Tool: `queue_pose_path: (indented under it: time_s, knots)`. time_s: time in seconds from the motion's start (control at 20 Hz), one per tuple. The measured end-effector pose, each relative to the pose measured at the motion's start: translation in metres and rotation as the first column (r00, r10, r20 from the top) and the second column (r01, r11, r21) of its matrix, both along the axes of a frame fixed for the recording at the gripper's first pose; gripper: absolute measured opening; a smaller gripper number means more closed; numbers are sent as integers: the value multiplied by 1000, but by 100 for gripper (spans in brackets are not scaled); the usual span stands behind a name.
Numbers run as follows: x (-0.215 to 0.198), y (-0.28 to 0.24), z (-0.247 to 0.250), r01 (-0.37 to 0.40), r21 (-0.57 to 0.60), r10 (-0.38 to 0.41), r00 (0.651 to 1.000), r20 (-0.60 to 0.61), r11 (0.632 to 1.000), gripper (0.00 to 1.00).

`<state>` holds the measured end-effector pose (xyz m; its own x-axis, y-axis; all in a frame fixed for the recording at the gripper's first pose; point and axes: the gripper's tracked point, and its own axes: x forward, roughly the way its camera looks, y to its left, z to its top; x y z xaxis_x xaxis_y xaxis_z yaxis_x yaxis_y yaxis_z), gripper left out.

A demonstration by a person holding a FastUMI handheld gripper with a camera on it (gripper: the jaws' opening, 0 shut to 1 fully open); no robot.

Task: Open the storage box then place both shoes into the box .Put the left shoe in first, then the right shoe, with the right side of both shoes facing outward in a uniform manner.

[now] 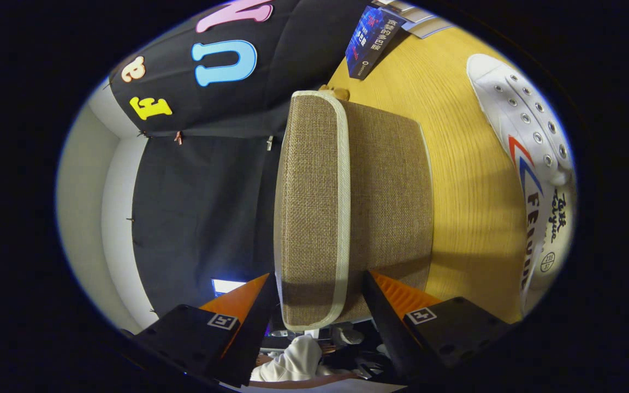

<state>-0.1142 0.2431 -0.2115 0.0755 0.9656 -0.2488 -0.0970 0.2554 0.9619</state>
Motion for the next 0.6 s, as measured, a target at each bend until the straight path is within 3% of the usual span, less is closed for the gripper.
queue_pose_path:
  time_s: [0.05, 0.15, 0.55, 0.6]
  knots:
    - [1, -1, 3, 3, 14, -2, 1000, -13, 1000, 95]
    - [4, -4, 14, 15, 48, -13, 999, -50, 999, 83]
    - [1, -8, 58, 33, 156, -15, 993, -117, 987, 83]
    - [4, -11, 61, 49, 158, -30, 993, -118, 986, 71]
